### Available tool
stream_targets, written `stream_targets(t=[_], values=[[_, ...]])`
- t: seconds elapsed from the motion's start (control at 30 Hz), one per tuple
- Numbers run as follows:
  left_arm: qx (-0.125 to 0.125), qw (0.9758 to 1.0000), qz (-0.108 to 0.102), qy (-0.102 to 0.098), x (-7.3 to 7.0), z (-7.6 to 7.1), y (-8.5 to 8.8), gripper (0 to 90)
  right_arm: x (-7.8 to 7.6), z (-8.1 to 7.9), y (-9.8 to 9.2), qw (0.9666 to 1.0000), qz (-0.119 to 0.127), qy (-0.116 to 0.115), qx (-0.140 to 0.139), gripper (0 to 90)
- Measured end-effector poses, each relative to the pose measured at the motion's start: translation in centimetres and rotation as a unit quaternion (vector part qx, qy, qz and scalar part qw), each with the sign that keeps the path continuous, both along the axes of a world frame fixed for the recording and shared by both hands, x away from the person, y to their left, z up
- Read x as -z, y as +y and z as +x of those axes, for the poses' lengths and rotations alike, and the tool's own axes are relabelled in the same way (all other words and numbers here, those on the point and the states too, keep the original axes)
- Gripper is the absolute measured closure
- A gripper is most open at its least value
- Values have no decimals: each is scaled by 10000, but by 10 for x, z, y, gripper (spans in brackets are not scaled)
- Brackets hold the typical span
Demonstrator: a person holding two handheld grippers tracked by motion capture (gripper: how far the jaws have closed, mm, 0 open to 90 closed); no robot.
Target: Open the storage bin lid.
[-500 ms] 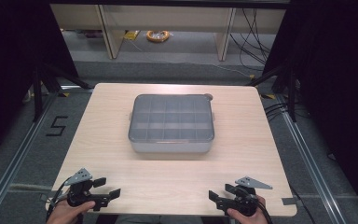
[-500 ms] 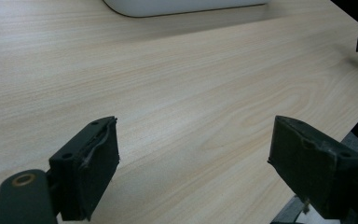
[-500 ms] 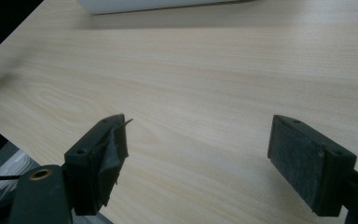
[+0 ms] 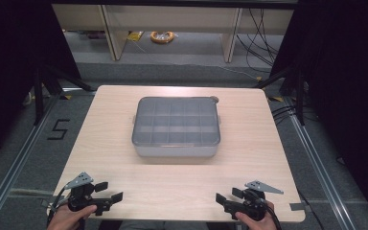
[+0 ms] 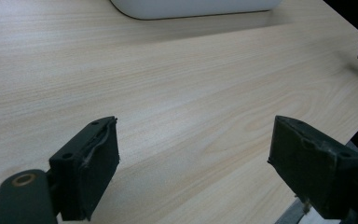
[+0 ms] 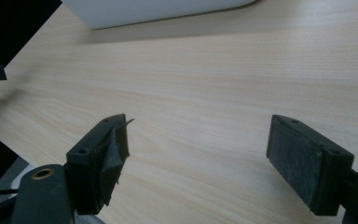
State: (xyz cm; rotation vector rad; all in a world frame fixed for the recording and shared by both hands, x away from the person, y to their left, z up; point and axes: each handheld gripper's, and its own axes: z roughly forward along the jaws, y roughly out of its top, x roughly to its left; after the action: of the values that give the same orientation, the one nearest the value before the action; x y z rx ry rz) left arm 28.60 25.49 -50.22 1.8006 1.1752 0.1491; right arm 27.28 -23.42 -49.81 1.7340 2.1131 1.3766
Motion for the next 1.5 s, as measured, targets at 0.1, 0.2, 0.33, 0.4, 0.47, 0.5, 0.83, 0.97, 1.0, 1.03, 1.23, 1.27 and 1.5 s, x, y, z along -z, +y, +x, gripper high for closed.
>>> stream_targets(t=[0.1, 0.2, 0.33, 0.4, 0.47, 0.5, 0.83, 0.97, 1.0, 1.03, 1.23, 1.27, 1.5], values=[[0, 10000, 0, 40, 0, 0, 0, 149, 2, 3, -3, 9998, -35, -187, -99, 217], [-26, 10000, -47, 42, 0, 0, -1, 149, 0, 2, -1, 10000, 75, -31, 40, 218], [-31, 10000, -41, 50, -2, 2, 0, 148, 2, 5, -4, 9998, 59, -197, -44, 217], [-150, 9999, -42, -27, -2, 4, -2, 148, 1, 5, -4, 9998, 97, -195, 30, 217], [-77, 9999, -61, 27, -4, 8, -3, 148, 2, 8, -7, 9996, 46, -290, 29, 216], [-81, 9999, -83, 13, -4, 9, -5, 148, 2, 9, -8, 9996, 56, -273, 26, 216], [-159, 9998, -122, -10, -8, 29, -9, 148, 4, 21, -14, 9982, 430, -227, 342, 237], [-126, 9988, -449, 146, -12, 34, -13, 148, 4, 26, -14, 9985, 432, -133, 311, 242], [-126, 9988, -449, 146, -12, 34, -13, 148, 7, 31, -16, 9988, 226, -387, 202, 243], [-100, 9992, -375, 67, -14, 35, -13, 148, 5, 31, -14, 9985, 382, -233, 300, 246], [-85, 9993, -340, 131, -14, 44, -15, 148, 0, 47, -17, 9981, 418, -322, 333, 249], [-101, 9992, -361, 97, -15, 46, -16, 148, -1, 49, -18, 9980, 424, -330, 322, 250], [-165, 9985, -512, 55, -28, 62, -12, 148, -18, 71, -26, 9957, 731, -306, 485, 256]])
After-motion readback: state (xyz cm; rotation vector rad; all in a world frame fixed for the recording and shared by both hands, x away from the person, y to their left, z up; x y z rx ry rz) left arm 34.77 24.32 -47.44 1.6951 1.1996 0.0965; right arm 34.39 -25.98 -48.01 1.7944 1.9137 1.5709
